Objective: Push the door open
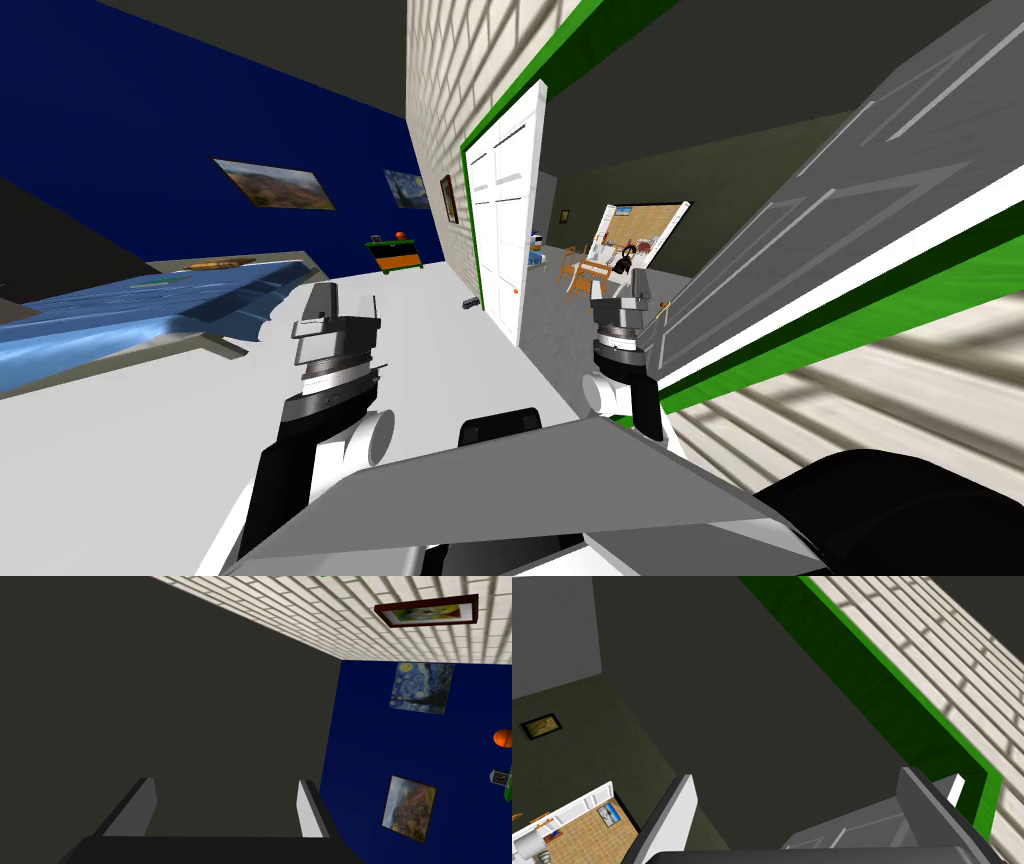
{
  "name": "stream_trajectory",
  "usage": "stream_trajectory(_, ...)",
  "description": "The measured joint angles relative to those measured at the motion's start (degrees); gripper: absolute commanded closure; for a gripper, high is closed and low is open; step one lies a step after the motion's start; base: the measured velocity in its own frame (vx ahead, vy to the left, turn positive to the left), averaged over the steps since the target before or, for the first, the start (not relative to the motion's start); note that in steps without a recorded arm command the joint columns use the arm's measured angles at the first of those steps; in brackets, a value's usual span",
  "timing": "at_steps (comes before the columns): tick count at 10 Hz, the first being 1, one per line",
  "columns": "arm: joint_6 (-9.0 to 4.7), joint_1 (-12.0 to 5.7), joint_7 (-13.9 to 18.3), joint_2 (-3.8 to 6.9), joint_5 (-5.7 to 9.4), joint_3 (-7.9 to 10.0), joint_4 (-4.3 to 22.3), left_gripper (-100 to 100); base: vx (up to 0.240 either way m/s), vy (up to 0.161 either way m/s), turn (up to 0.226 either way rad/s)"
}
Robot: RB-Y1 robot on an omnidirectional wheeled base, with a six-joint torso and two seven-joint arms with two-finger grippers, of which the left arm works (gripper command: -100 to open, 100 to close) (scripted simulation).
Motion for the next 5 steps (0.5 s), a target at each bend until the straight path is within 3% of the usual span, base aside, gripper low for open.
stream_trajectory(5,-0.89,-2.62,0.7,1.44,0.13,-0.71,5.6,-100,0.07,0.004,-0.085)
